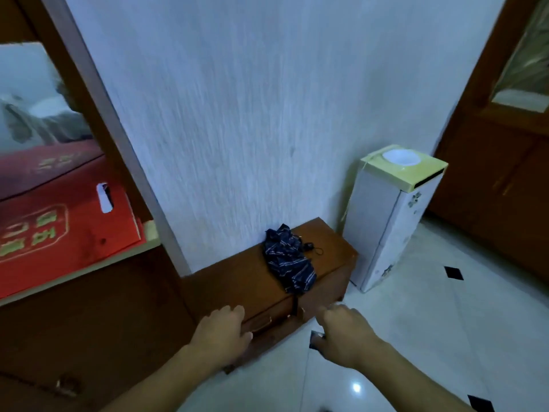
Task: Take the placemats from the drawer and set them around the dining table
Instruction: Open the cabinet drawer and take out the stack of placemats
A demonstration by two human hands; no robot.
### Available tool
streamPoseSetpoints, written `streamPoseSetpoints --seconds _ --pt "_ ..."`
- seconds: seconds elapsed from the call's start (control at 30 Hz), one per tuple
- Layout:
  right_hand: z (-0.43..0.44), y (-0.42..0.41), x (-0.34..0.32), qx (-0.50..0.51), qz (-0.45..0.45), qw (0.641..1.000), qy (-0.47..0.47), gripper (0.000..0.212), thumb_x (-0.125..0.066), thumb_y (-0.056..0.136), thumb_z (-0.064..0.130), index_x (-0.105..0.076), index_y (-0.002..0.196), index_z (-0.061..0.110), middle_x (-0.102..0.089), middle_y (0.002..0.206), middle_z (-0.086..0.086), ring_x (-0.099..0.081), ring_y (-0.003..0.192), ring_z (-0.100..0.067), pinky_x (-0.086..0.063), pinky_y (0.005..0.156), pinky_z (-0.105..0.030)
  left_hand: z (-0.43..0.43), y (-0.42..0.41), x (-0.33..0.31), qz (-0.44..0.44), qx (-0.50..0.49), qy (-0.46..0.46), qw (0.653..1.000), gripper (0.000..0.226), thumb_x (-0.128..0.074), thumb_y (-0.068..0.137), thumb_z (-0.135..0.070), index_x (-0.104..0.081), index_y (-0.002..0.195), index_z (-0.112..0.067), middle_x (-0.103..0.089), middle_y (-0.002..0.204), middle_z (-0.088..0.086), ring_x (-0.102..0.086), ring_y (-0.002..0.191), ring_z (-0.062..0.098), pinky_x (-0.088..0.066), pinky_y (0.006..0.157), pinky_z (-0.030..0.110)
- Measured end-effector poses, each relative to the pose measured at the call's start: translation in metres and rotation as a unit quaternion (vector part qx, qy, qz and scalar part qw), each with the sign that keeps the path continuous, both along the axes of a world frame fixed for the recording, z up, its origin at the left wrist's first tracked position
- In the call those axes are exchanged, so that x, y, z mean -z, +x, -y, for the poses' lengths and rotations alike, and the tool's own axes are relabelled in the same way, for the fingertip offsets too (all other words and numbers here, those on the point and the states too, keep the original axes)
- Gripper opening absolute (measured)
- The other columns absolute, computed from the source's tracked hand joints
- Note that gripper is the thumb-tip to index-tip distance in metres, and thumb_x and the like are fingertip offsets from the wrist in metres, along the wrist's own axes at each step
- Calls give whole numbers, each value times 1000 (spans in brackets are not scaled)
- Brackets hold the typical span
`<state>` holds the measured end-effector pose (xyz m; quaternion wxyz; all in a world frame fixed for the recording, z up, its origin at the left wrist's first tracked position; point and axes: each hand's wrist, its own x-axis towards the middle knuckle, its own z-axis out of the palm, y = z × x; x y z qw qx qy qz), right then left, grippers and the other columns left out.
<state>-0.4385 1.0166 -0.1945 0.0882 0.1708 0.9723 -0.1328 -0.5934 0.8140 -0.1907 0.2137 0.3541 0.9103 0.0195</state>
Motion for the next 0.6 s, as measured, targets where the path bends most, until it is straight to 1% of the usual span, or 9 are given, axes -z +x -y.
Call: streamPoseSetpoints --seconds 0.07,0.1,0.13,0.2,0.27,0.33,0.4,0.5,0.6 --pt "-31 -24 30 -30 6 999 -28 29 -52 86 44 -51 100 19 -60 102 -8 -56 97 -29 -33 69 -32 -20 -9 28 11 -34 -10 999 31 -53 92 -49 -50 112 -26 -57 109 -1 -56 100 19 -47 82 34" --pt "-44 -33 47 -41 14 998 -45 34 -53 86 45 -53 108 18 -61 103 -8 -57 98 -29 -33 69 -32 -29 -12 45 18 -50 -17 998 30 -52 91 -48 -49 111 -26 -56 109 -1 -55 101 20 -44 79 33" --pt "-57 -43 64 -52 21 996 -65 36 -53 87 45 -53 110 17 -62 103 -7 -57 98 -28 -33 69 -31 -36 -14 63 27 -70 -24 997 30 -52 91 -48 -49 111 -26 -56 109 0 -55 101 20 -42 78 34" --pt "-78 -62 93 -58 22 992 -106 32 -57 87 44 -55 105 17 -62 104 -5 -59 97 -26 -34 69 -28 -49 -18 93 36 -105 -33 993 30 -51 91 -46 -50 112 -24 -57 111 2 -55 104 23 -41 78 35" --pt "-96 -84 125 -59 24 989 -135 30 -58 88 43 -57 102 17 -62 103 -4 -59 94 -22 -38 68 -27 -62 -26 129 52 -132 -36 989 36 -51 92 -43 -51 121 -22 -56 119 3 -55 111 25 -43 84 34" --pt "-110 -102 159 -57 35 987 -146 32 -58 89 44 -58 104 15 -62 102 -3 -58 92 -20 -45 70 -29 -75 -33 166 62 -159 -43 984 45 -50 93 -41 -48 133 -20 -55 128 6 -54 115 27 -45 89 35" --pt "-117 -115 192 -59 56 985 -151 34 -57 90 44 -58 108 15 -62 102 -5 -58 92 -21 -50 75 -32 -85 -41 207 66 -165 -54 983 49 -48 95 -40 -44 138 -17 -54 134 8 -52 118 27 -45 92 35" --pt "-123 -132 256 -57 74 982 -161 33 -57 91 42 -58 109 15 -61 103 -5 -58 91 -21 -53 76 -34 -99 -52 280 76 -158 -72 982 47 -46 96 -37 -45 138 -16 -53 135 8 -51 118 26 -45 96 36" --pt "-123 -146 319 -65 90 980 -165 31 -56 91 40 -57 108 14 -61 102 -6 -57 90 -22 -52 75 -35 -108 -65 350 76 -150 -79 983 43 -47 95 -35 -49 133 -15 -56 130 9 -52 114 26 -46 92 37"
